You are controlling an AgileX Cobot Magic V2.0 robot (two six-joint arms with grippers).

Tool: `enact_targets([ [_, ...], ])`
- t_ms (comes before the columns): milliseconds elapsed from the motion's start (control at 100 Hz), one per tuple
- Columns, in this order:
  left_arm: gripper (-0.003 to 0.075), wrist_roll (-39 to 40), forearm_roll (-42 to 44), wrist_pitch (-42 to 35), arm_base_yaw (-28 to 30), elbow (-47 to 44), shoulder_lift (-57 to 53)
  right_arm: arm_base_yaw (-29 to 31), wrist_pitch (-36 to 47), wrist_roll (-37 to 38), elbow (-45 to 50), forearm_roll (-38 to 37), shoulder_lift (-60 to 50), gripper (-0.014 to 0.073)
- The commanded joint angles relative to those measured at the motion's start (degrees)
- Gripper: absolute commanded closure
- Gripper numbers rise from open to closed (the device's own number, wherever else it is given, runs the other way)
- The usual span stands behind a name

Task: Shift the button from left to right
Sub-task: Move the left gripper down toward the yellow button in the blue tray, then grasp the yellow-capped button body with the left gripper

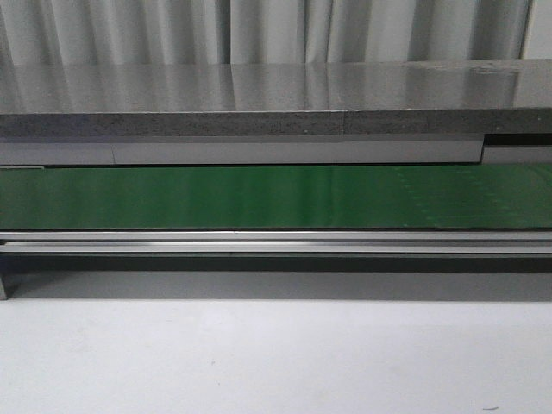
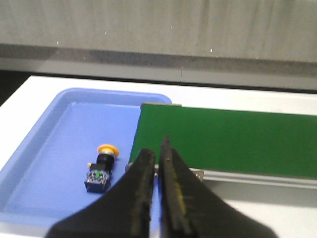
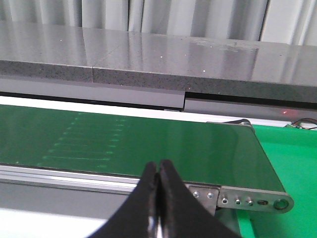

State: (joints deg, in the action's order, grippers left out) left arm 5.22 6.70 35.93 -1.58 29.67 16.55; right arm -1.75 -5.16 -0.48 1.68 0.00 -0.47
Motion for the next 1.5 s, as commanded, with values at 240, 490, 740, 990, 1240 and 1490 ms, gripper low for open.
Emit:
enact_targets([
  [240,0.0715,0.3,-0.4,-0.6,-0.4,4.2,5.6,-0.1,4.7,0.0,0.0,-0.3,-1.0,0.0662],
  [490,0.0715,0.3,-0.4,-0.6,-0.4,4.2,5.6,-0.1,4.7,0.0,0.0,-0.3,-1.0,0.0662],
  [740,0.0460,0.3,-0.5,-0.6,-0.4,4.2,5.6,-0.1,4.7,0.0,0.0,-0.3,-1.0,0.0662],
  [990,0.0216,0.3,-1.4,-1.0,-0.4,4.2,5.6,-0.1,4.7,0.0,0.0,-0.3,-1.0,0.0662],
  [1240,0.0235,0.3,-2.5,-1.8,-0.3,5.5,6.2,-0.1,4.7,0.0,0.0,-0.3,-1.0,0.0662],
  [1490,0.0235,3.7,8.4,9.2,-0.3,18.1,18.5,-0.1,4.7,0.0,0.0,-0.3,-1.0,0.0662],
])
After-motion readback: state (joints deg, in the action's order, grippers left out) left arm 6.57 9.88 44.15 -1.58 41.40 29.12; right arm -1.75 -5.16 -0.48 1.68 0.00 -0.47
